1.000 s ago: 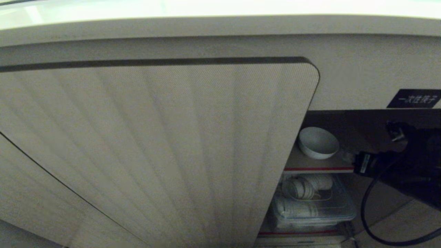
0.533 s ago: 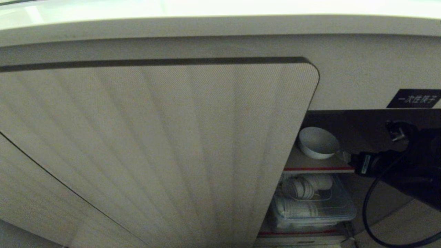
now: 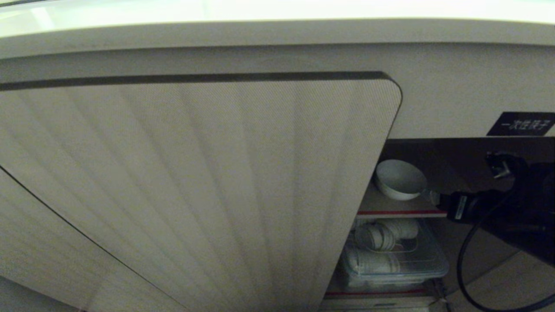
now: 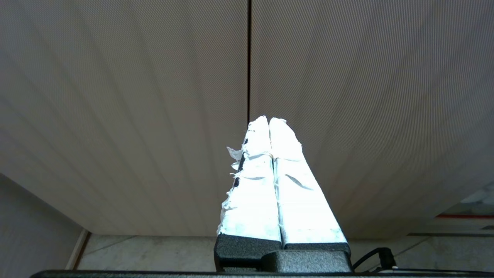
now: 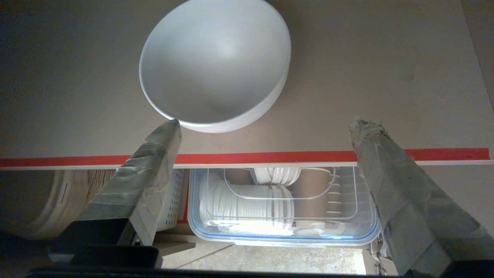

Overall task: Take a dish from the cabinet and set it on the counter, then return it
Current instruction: Take the bowl from the cabinet

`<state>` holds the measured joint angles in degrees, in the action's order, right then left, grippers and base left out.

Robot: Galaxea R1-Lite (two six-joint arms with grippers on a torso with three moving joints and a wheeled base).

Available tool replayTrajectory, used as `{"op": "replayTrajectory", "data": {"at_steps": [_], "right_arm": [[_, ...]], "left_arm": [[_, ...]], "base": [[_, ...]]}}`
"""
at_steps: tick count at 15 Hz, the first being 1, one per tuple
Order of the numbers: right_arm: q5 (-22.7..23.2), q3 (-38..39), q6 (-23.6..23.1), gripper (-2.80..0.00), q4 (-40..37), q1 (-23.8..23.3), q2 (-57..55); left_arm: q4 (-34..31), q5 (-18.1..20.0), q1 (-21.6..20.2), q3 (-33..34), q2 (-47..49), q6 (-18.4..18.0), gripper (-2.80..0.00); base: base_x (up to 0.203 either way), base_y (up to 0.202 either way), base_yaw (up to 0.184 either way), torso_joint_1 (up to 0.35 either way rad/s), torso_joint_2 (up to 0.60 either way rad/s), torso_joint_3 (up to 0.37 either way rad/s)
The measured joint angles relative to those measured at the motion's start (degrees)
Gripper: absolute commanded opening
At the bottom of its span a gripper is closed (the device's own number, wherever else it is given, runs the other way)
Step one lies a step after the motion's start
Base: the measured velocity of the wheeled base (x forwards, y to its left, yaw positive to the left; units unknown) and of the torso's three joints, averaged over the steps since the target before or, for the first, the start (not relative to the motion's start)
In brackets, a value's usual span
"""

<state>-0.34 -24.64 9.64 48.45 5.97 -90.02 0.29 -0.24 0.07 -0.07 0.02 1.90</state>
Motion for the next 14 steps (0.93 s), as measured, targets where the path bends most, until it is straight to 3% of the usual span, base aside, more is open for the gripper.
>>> {"op": "replayTrajectory", "data": {"at_steps": [14], "right_arm": [[-0.1,-5.2,0.7,0.00,-1.0,-0.4,-4.5]], "left_arm": [[0.0,0.0,0.0,0.0,0.0,0.0,-2.80]], "base": [[0.000,0.000,0.000,0.000,0.00,0.000]]}}
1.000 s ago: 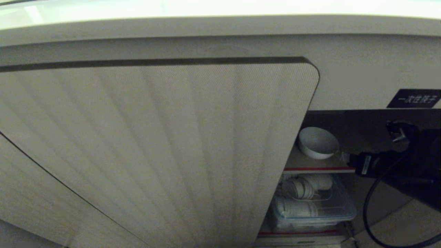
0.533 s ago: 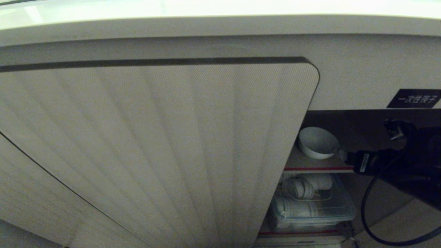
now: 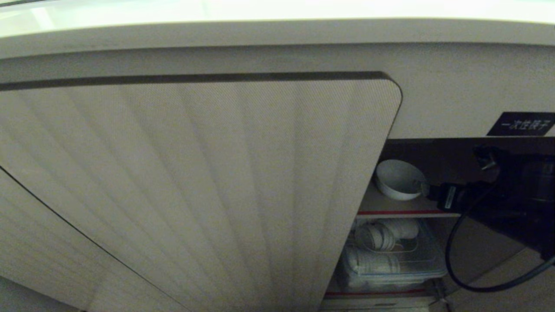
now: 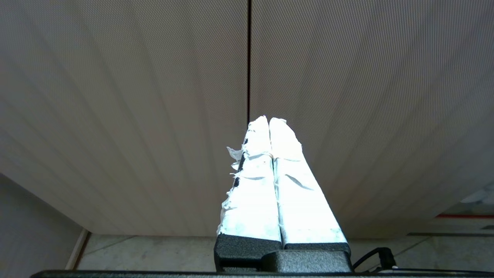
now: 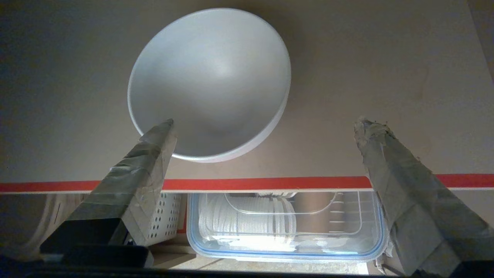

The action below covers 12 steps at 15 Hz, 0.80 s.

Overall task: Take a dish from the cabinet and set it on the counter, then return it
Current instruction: Take the bowl from the cabinet

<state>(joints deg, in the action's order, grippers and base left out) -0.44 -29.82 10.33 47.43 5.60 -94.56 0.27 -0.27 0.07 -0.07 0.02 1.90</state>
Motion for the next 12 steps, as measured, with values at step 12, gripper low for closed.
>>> {"op": "replayTrajectory", "data": {"at_steps": [12], "right_arm": [[0.4,-6.4,2.5,0.00,-5.9,-1.9,-3.3]], "left_arm": [[0.0,0.0,0.0,0.0,0.0,0.0,-2.80]], "base": [[0.000,0.000,0.000,0.000,0.00,0.000]]}}
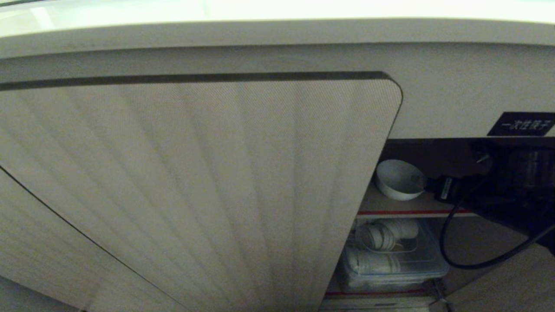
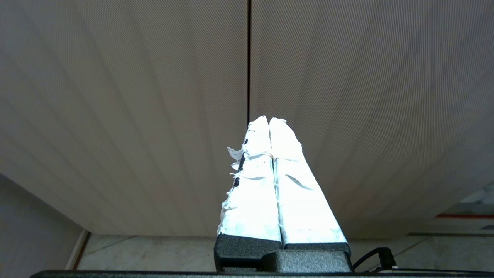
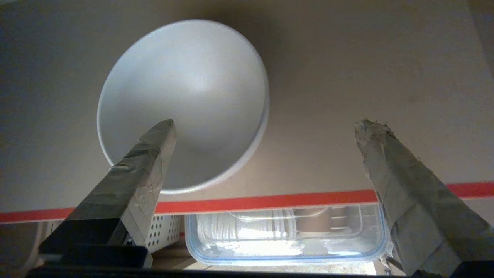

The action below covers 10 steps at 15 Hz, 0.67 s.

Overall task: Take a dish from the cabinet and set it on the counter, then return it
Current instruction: Take the bowl from the cabinet

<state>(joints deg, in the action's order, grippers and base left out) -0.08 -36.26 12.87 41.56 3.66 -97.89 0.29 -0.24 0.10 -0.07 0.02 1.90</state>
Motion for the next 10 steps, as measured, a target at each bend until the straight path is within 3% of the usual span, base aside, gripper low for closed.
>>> {"op": "replayTrajectory", "data": {"at_steps": [10], "right_arm": [[1.8,-3.4,1.9,0.00,-2.5,0.3,-2.9]], "left_arm": [[0.0,0.0,0.0,0.0,0.0,0.0,-2.80]], "base": [[0.000,0.000,0.000,0.000,0.00,0.000]]}}
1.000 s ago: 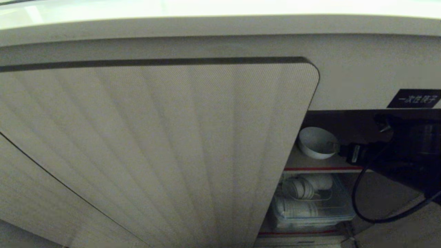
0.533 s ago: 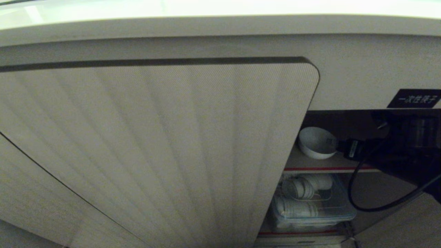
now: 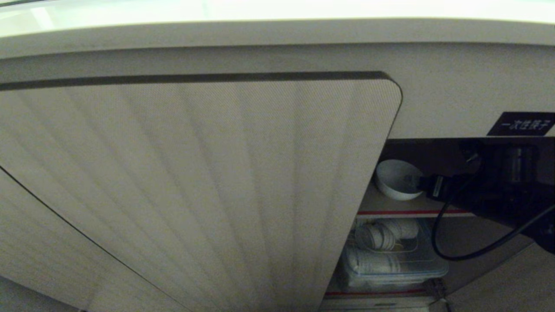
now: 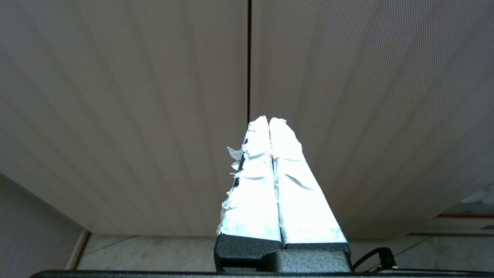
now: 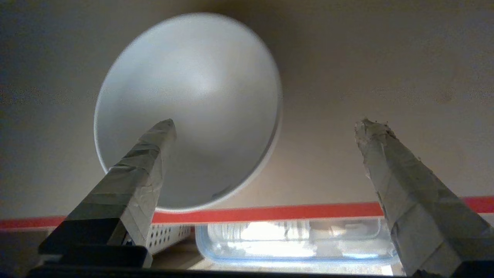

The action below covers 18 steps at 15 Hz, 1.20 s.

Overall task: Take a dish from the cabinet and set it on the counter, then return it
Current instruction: Take the bowl from the cabinet

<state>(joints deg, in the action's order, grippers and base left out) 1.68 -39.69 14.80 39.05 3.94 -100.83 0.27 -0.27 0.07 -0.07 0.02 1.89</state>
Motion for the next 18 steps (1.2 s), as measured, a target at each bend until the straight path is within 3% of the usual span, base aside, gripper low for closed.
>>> {"op": "replayTrajectory", "data": {"at_steps": [18], "right_arm": [[1.9,-5.9,0.0,0.00,-4.6,0.6,-3.4]], "left_arm": [[0.0,0.0,0.0,0.0,0.0,0.0,-2.80]], "base": [[0.000,0.000,0.000,0.000,0.00,0.000]]}}
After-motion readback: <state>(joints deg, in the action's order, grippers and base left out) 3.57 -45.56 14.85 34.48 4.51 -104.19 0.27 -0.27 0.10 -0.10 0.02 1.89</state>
